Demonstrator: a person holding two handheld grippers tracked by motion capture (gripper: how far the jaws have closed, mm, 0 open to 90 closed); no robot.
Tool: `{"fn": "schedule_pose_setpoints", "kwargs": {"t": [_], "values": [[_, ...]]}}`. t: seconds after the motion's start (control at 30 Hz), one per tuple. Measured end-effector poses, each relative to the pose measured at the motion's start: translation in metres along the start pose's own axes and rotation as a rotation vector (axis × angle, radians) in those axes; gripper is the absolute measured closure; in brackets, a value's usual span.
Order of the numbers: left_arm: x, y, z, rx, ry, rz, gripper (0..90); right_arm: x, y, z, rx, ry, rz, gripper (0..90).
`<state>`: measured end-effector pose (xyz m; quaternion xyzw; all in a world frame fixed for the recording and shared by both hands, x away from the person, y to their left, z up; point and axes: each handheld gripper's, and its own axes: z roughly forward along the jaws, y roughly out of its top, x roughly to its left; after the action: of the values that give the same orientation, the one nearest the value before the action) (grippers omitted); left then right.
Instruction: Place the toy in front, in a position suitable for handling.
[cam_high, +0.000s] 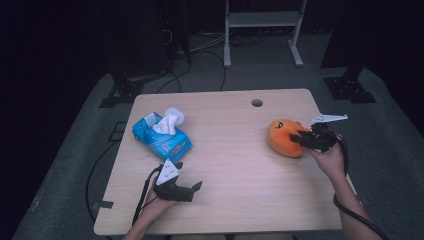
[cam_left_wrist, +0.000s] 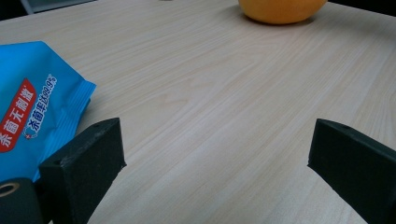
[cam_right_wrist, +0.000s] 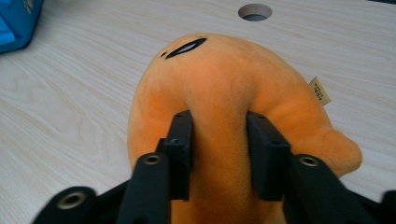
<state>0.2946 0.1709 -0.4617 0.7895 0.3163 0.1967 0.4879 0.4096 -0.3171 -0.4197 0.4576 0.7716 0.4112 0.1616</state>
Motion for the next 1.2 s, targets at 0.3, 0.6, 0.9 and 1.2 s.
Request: {"fn": "schedule_pose_setpoints", "kwargs": {"t": [0.3, 0.6, 0.9, 1.2], "values": [[0.001, 0.0, 0.0, -0.002, 0.001, -0.007, 2.6, 0.006, 0.009, -0.004, 0.029, -0.041, -0.013, 78.9], [0.003, 0.0, -0.001, -0.007, 0.005, -0.009, 2.6, 0.0, 0.014, -0.014, -0.019, -0.026, 0.03, 81.1], [0.002, 0.0, -0.001, -0.002, 0.011, -0.01, 2.6, 0.038, 0.025, -0.042, -0.078, 0.049, -0.093, 81.0], [0.004, 0.0, -0.003, -0.012, 0.021, -0.022, 2.6, 0.09, 0.021, -0.045, -0.069, 0.171, -0.216, 80.6]]}}
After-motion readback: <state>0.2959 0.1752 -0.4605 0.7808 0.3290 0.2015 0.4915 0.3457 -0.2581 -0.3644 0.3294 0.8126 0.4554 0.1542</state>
